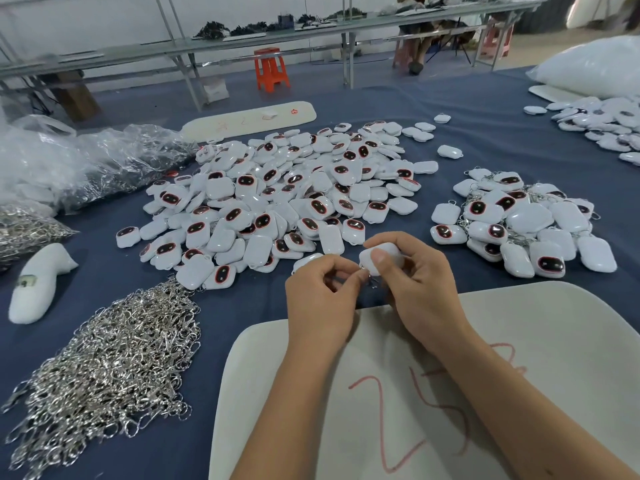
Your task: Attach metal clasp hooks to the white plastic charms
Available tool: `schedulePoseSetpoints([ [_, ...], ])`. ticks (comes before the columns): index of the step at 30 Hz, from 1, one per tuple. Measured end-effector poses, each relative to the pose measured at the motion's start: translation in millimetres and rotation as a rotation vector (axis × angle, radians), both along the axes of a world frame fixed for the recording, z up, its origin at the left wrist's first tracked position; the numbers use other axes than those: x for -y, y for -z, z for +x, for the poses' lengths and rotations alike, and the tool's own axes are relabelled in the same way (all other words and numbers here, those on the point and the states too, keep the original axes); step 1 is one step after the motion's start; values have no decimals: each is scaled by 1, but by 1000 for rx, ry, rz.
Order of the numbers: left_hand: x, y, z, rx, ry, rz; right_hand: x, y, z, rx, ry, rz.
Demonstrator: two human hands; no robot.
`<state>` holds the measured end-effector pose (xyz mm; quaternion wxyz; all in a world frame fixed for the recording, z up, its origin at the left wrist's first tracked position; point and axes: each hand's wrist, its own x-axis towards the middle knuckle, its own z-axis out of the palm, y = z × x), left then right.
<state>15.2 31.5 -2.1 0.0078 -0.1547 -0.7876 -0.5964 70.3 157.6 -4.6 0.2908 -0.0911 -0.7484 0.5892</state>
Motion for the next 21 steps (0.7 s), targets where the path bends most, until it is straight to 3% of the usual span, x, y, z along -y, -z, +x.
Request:
schedulePoseSetpoints([
  [12,1,-3,3,-18,17,-19,0,1,0,9,43,82],
  [21,-2,-1,6,-194,7,34,-4,2,-1,18,80,-51],
])
